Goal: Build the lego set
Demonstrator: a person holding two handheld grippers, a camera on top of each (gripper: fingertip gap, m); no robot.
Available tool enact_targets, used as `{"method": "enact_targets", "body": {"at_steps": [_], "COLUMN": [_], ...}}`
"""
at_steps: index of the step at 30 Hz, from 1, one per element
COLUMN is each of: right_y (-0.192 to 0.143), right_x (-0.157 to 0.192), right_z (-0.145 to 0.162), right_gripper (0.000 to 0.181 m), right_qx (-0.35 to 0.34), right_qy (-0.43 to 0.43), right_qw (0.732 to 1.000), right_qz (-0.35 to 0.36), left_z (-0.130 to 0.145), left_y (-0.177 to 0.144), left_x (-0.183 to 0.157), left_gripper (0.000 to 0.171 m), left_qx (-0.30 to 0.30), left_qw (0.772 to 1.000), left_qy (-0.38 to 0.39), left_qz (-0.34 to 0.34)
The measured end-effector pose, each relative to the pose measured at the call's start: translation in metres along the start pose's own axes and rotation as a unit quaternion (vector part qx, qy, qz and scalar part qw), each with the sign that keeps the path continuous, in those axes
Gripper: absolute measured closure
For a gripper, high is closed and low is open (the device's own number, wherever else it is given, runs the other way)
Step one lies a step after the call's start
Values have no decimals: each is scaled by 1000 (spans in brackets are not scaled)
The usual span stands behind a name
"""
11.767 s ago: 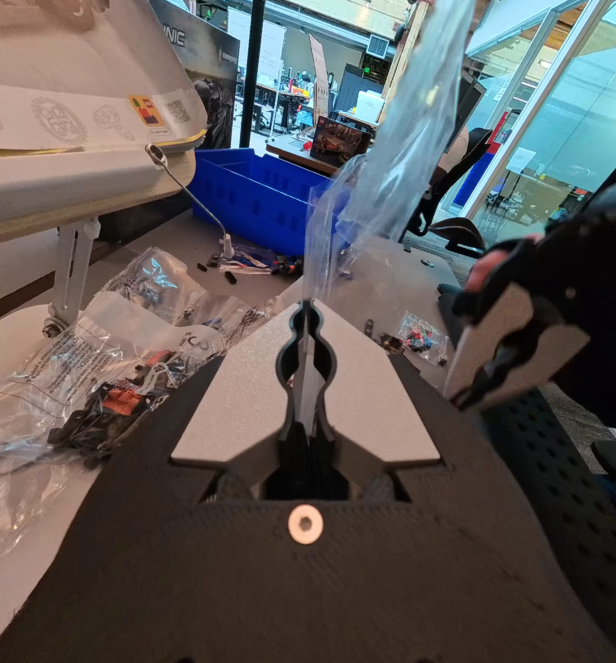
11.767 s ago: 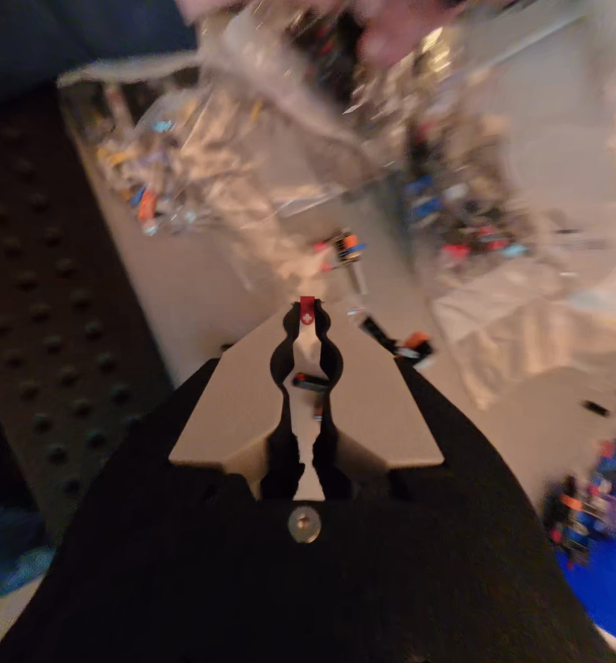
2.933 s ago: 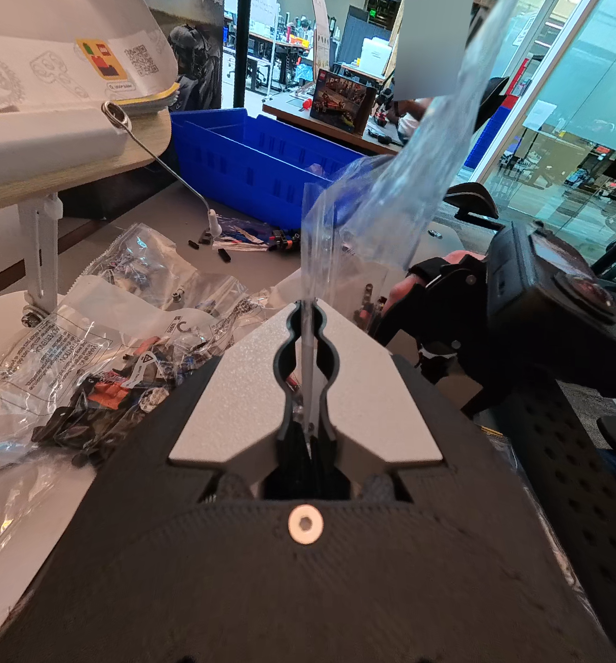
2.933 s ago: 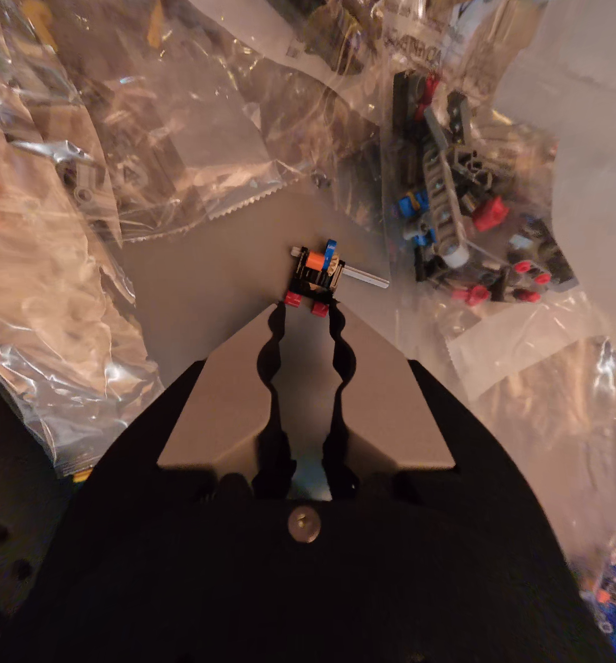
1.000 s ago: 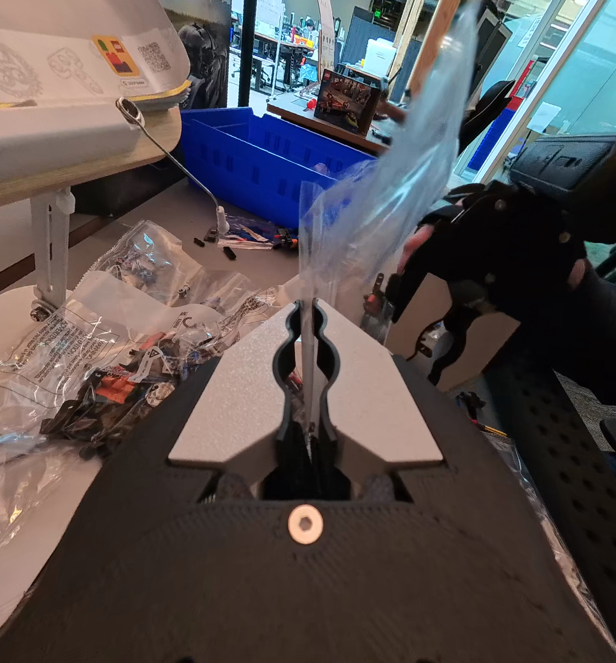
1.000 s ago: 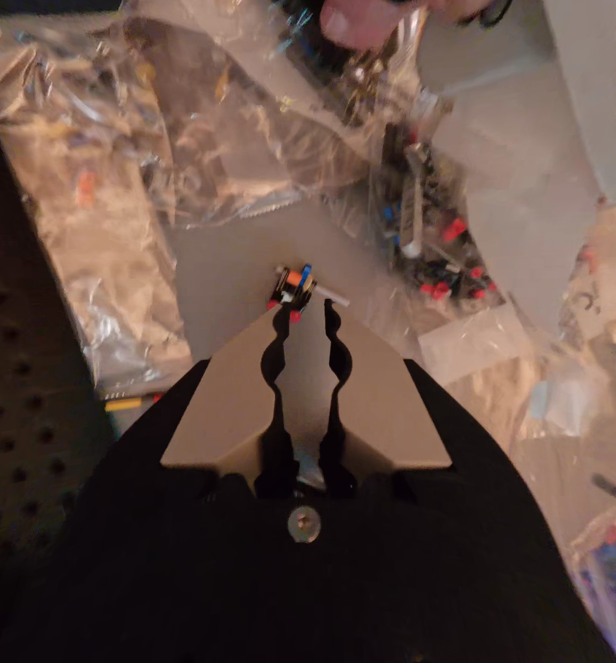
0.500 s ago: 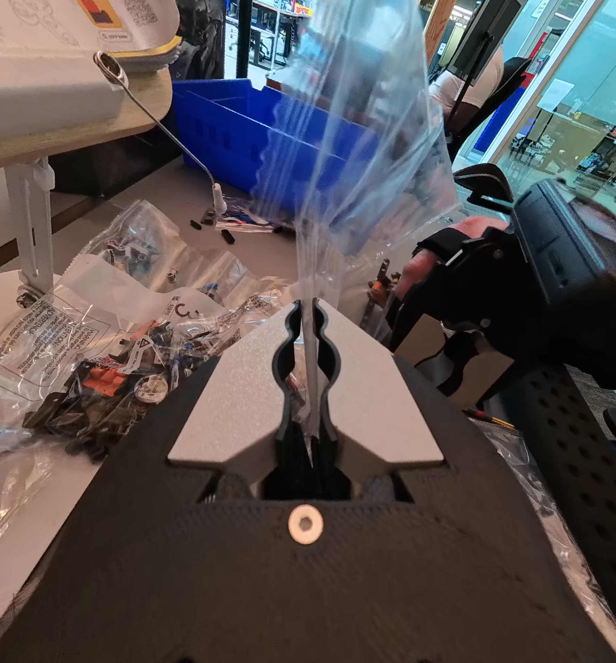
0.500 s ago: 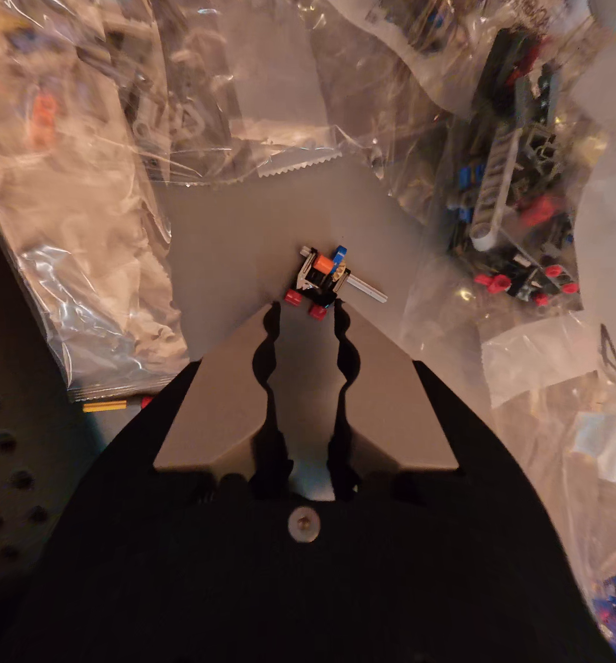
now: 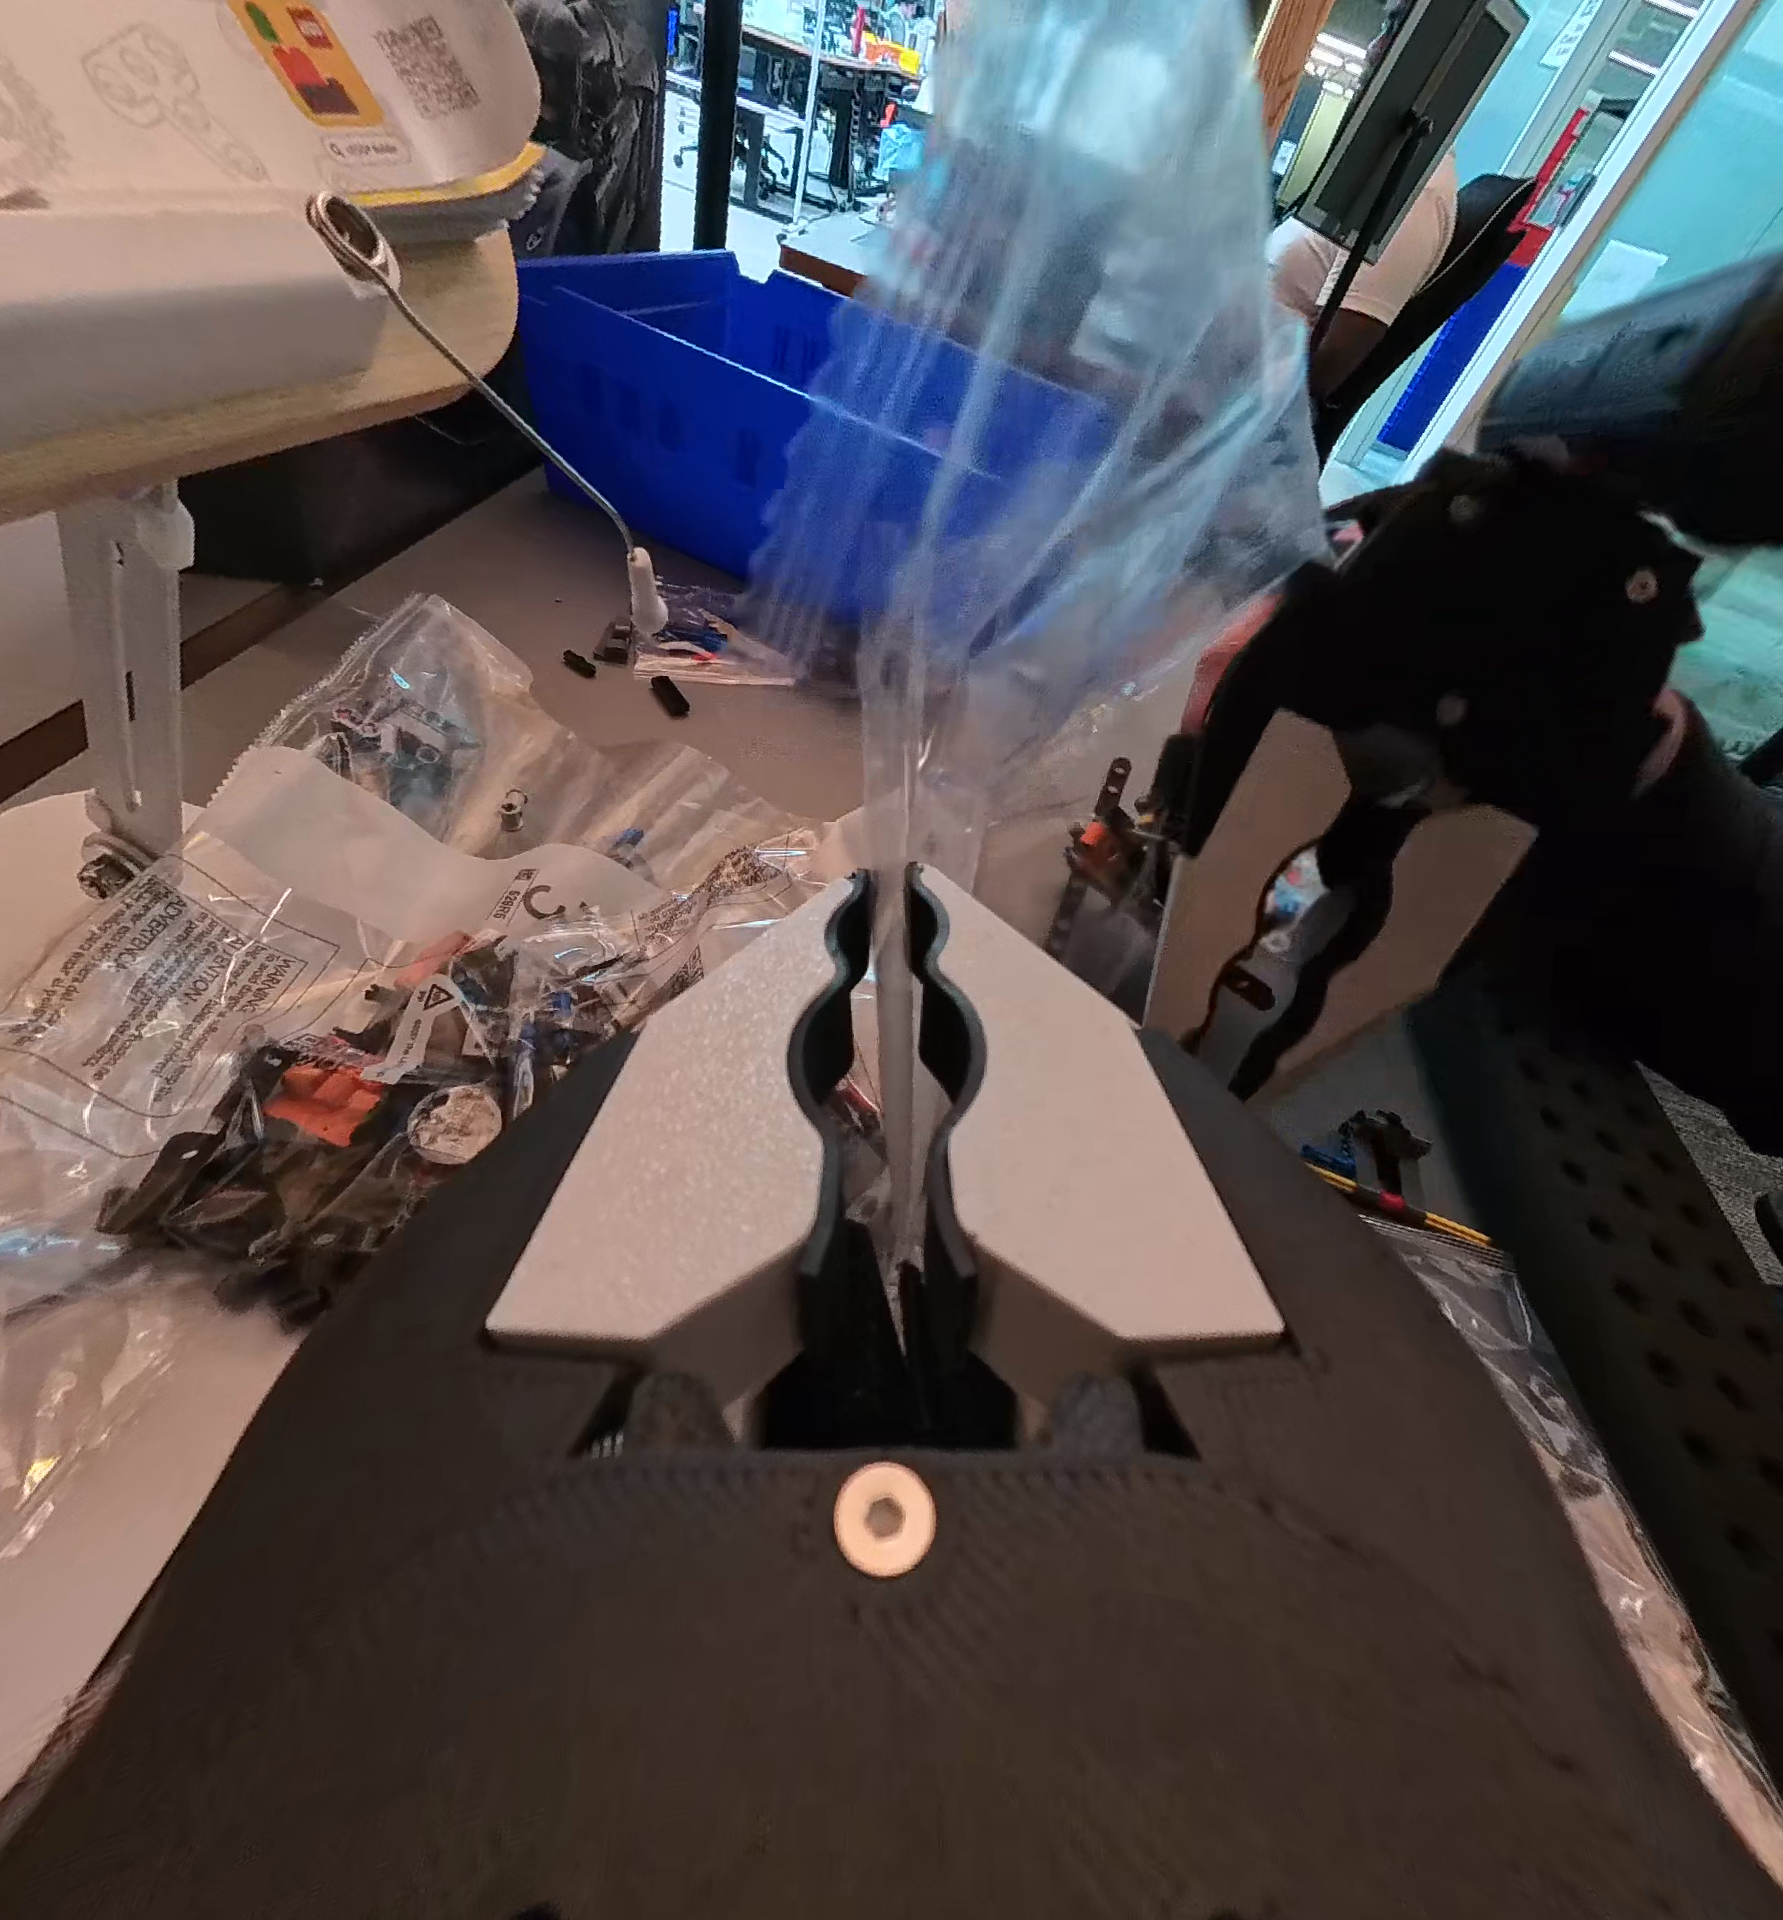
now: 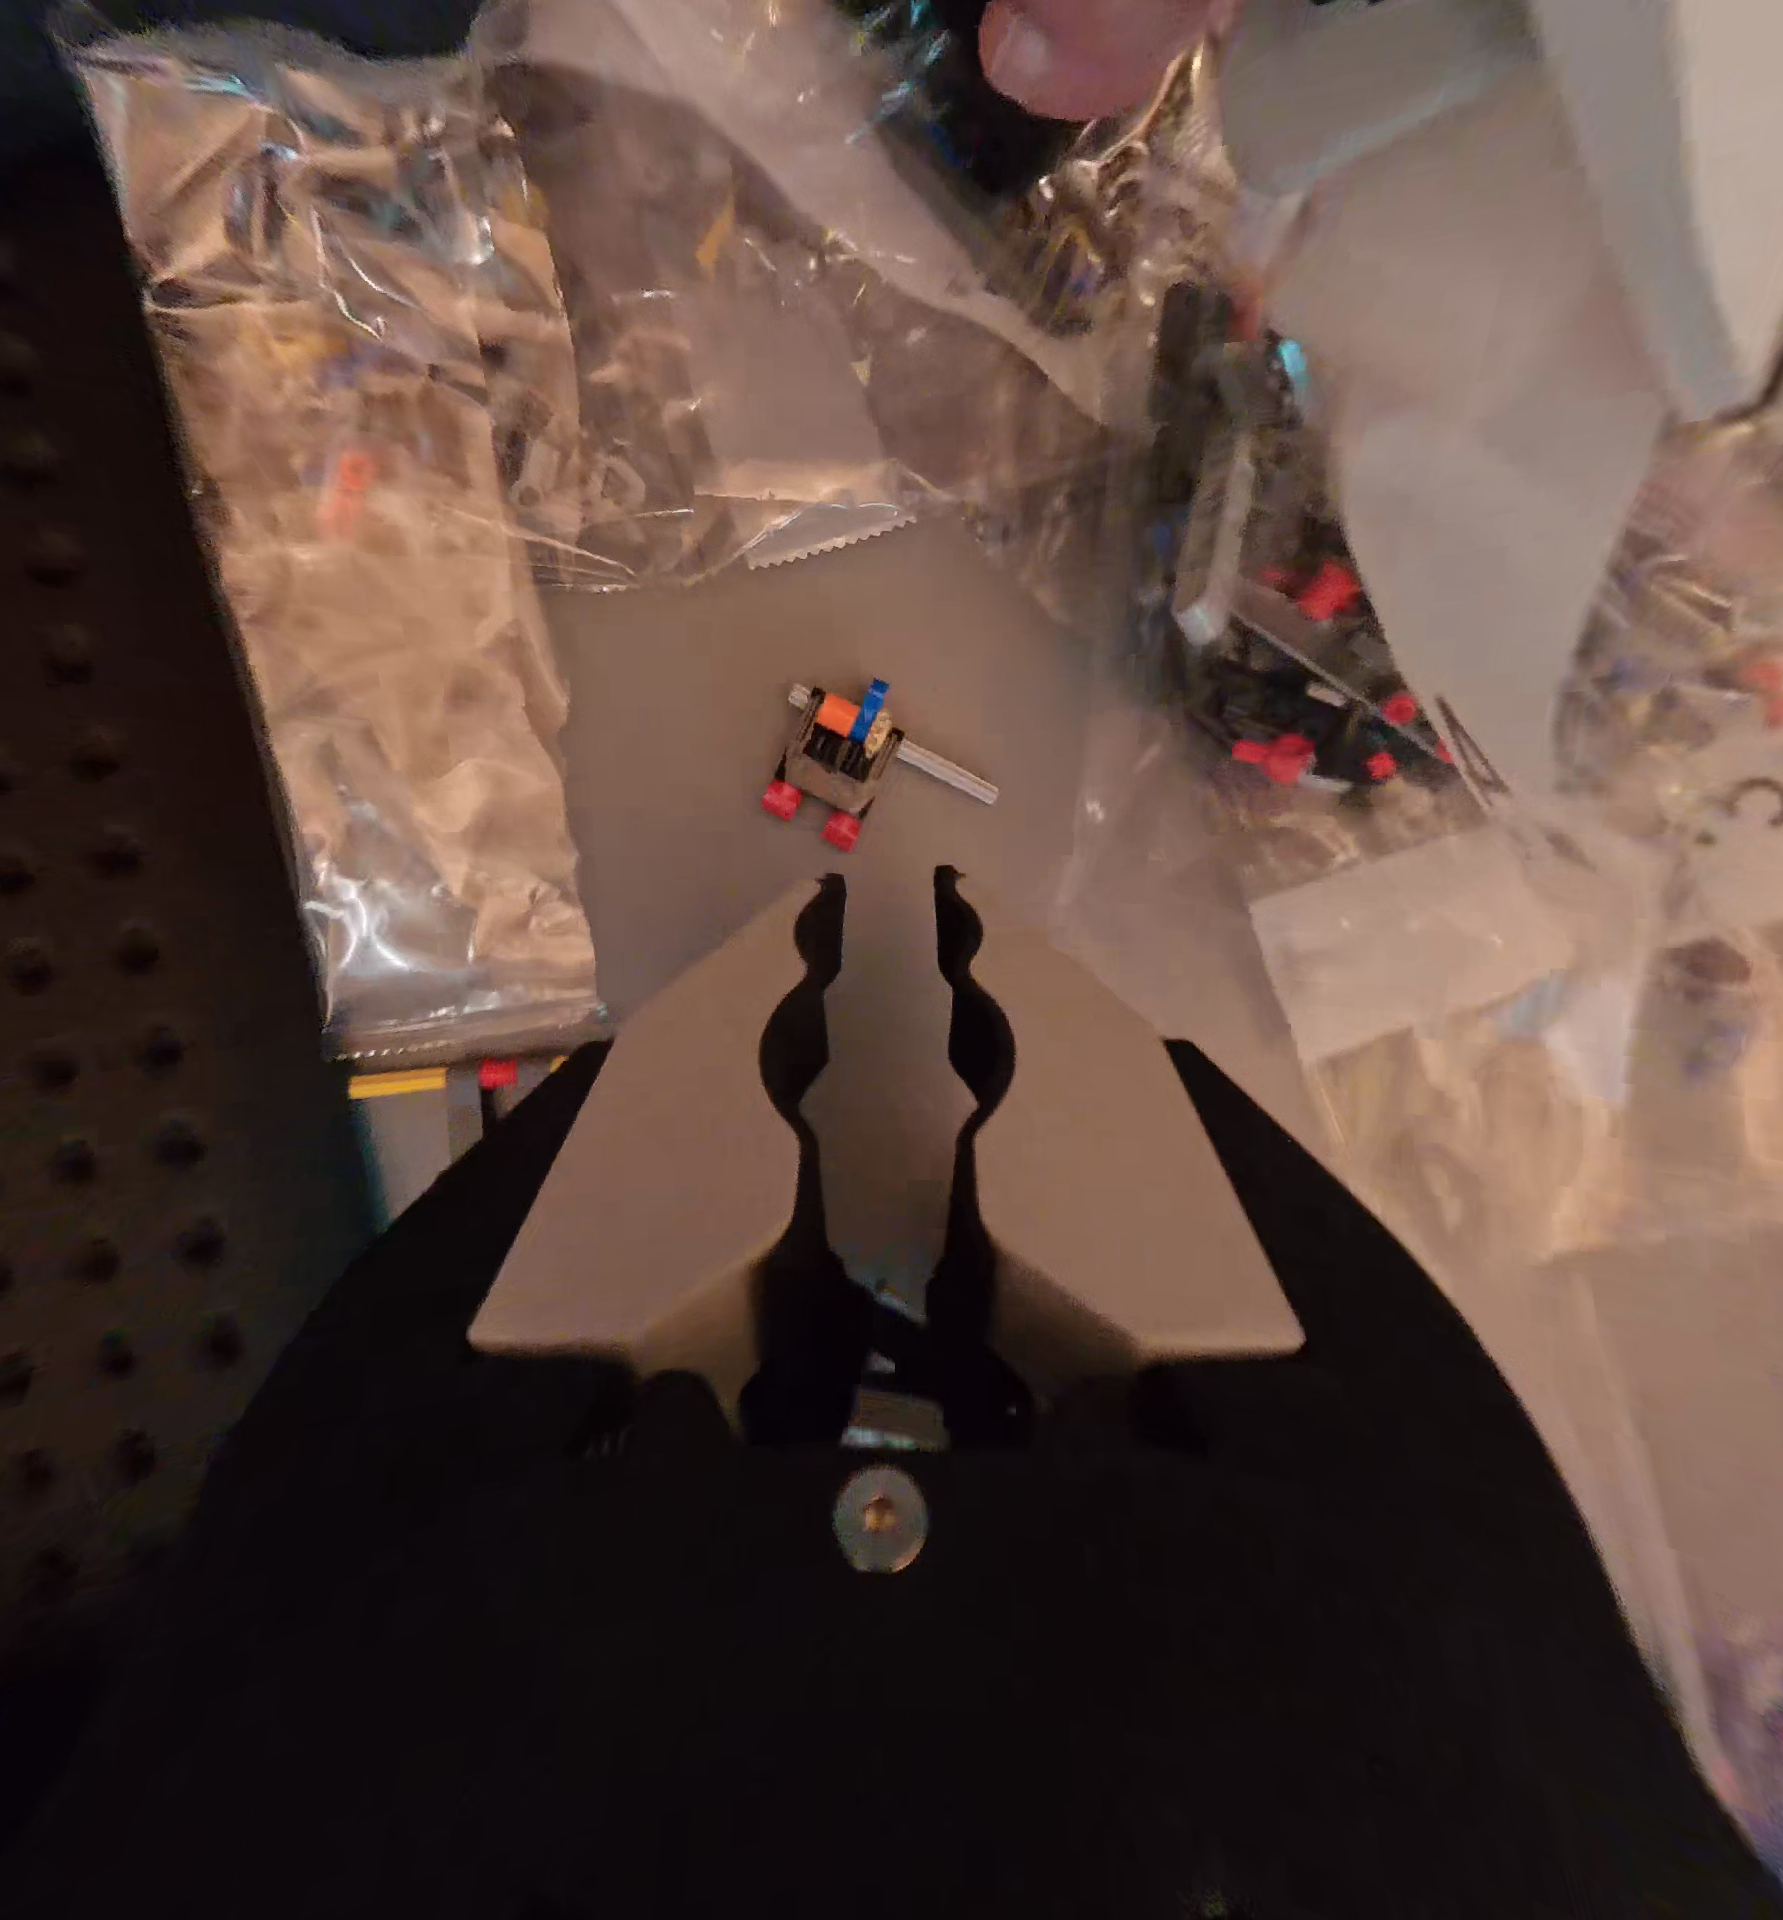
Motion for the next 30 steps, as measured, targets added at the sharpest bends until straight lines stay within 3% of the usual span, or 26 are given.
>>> {"method": "enact_targets", "body": {"at_steps": [4, 7, 12, 15, 19, 20, 22, 23, 27, 30], "right_y": [-14, -21, -38, -34, -23, -23, -27, -29, -41, -61], "right_x": [5, 8, 17, 19, 18, 17, 16, 15, 12, -4], "right_z": [20, 35, 50, 60, 64, 63, 62, 62, 65, 69], "right_gripper": [158, 152, 151, 146, 152, 153, 178, 181, 176, 165], "right_qx": [4, 35, -13, 17, 39, 33, 8, -5, -64, -112], "right_qy": [6, 4, 2, 4, -4, -10, -10, -11, 0, 39], "right_qw": [1000, 999, 1000, 1000, 999, 999, 1000, 1000, 998, 990], "right_qz": [-17, 14, -12, -8, 8, 12, 14, 10, 3, 77], "left_z": [1, 2, 3, 4, 5, 5, 5, 5, 5, 4], "left_y": [3, 4, 4, 6, 6, 6, 5, 5, 3, 2], "left_x": [-1, 0, 1, 1, 2, 3, 3, 3, 4, 4], "left_gripper": [165, 167, 168, 167, 167, 166, 167, 167, 166, 166], "left_qx": [3, 8, 7, 12, 12, 12, 11, 11, 9, 7], "left_qw": [1000, 1000, 1000, 1000, 1000, 1000, 1000, 1000, 1000, 1000], "left_qy": [1, -1, -3, -3, -4, -5, -5, -5, -6, -6], "left_qz": [5, 3, 0, 1, 1, 1, 0, 0, 0, -1]}}
Point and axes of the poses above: each gripper's, where its closed fingertips meet, y out along the fingers, z out of its underside, x = y × z across the jaws, the point moved 10 cm from there along -y, back along the fingers, and after that the axes turned 3 degrees about -z, right-handed, at the moved point
